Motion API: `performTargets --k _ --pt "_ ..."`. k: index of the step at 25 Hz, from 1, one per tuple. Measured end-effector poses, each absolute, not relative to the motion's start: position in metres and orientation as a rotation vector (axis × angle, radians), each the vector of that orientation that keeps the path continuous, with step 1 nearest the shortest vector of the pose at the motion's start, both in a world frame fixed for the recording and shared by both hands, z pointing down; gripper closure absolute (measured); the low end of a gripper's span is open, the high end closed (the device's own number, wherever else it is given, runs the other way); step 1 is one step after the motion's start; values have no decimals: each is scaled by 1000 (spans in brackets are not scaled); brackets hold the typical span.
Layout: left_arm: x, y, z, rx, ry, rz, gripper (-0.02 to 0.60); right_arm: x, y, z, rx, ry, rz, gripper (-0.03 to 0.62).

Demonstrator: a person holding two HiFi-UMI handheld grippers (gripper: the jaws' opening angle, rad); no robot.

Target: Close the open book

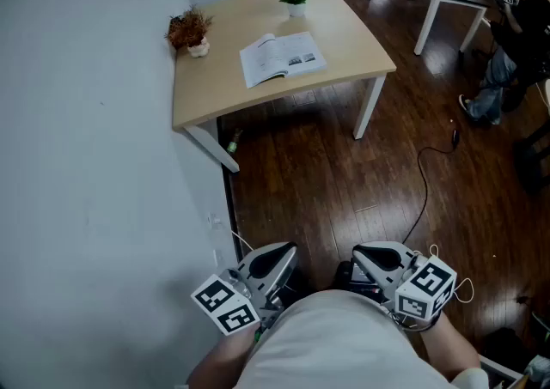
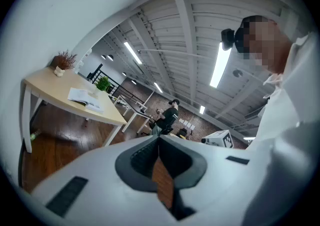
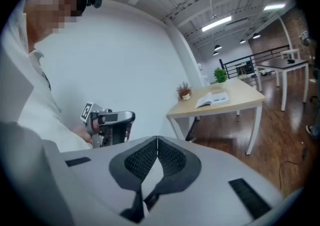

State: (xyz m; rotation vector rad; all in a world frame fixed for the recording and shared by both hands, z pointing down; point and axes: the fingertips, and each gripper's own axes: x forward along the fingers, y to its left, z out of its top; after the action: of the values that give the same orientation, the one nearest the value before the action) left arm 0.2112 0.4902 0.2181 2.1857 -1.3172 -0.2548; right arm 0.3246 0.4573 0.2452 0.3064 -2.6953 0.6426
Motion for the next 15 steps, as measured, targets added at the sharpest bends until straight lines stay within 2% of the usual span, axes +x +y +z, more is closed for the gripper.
performTargets --k 15 --pt "253 457 217 2166 -1384 -241 583 399 387 244 562 -2711 609 591"
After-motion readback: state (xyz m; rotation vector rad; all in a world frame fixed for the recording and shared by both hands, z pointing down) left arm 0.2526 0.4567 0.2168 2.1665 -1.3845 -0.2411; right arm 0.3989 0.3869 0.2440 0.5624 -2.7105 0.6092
